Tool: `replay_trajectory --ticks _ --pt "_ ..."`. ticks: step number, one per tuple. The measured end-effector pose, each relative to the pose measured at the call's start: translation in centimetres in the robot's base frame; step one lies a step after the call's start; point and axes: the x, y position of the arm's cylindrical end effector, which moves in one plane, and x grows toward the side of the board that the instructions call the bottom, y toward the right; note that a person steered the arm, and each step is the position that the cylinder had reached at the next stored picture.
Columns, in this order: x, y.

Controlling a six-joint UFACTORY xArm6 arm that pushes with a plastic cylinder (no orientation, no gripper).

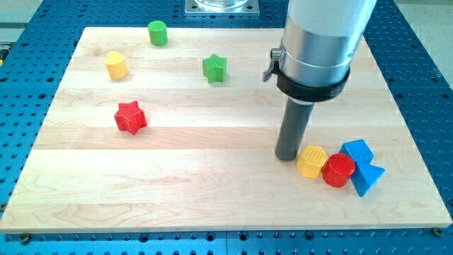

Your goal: Push the hexagon and red star to the red circle

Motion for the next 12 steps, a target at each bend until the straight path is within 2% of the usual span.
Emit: replay_trajectory --ticks 1,2,3,4,5,6,7,8,9,10,11,12 --pt "-1.6 -6.4" --pt "0.6 -13.8" --pt "1.6 -24.8" --pt "-4.6 -31.3" --pt "-6.1 -24.1" --pt "-5.1 -11.2" --pt "-5.6 -4.0" --pt "-7.4 -1.2" --pt "-7.2 1.4" --pt "-6.8 1.2" --pt "-6.4 -3.8" --pt "-4.9 1.5"
